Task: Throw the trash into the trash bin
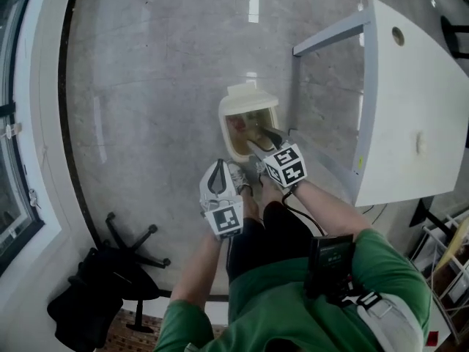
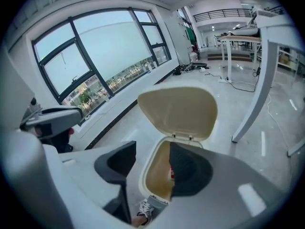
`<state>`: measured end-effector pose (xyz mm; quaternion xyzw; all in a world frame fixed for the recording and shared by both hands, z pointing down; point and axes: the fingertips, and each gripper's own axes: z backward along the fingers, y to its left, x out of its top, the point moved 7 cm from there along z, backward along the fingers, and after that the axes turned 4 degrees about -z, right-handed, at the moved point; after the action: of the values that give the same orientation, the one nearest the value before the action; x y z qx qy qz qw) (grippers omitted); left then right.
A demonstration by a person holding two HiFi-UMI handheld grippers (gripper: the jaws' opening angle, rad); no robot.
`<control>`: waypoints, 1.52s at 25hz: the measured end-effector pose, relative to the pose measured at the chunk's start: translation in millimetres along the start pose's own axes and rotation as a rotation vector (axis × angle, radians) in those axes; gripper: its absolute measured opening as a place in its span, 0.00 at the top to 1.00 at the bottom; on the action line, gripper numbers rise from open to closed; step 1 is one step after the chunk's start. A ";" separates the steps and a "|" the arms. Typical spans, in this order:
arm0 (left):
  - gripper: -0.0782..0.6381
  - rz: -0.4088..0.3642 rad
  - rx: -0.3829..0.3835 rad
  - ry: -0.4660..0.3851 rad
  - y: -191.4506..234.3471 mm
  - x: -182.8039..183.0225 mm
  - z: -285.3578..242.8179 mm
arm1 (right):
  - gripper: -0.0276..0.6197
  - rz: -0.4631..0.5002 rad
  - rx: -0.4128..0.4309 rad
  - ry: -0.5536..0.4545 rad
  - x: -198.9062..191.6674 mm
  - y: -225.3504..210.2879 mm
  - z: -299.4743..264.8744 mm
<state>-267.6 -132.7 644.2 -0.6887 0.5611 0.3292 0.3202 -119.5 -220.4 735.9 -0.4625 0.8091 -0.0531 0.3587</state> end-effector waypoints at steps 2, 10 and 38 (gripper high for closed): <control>0.88 -0.014 -0.003 -0.019 1.4 17.4 9.7 | 0.64 0.004 0.003 -0.043 16.1 12.2 26.4; 0.88 -0.080 -0.041 -0.176 3.0 94.3 55.3 | 0.84 0.036 0.008 -0.257 74.0 64.2 136.7; 0.88 -0.121 -0.138 -0.605 -14.8 255.4 224.9 | 0.95 0.228 -0.024 -0.779 140.3 197.4 378.5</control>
<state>-235.0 -91.5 307.7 -0.6119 0.3748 0.5368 0.4438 -65.7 -125.9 300.0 -0.3593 0.6594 0.1757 0.6366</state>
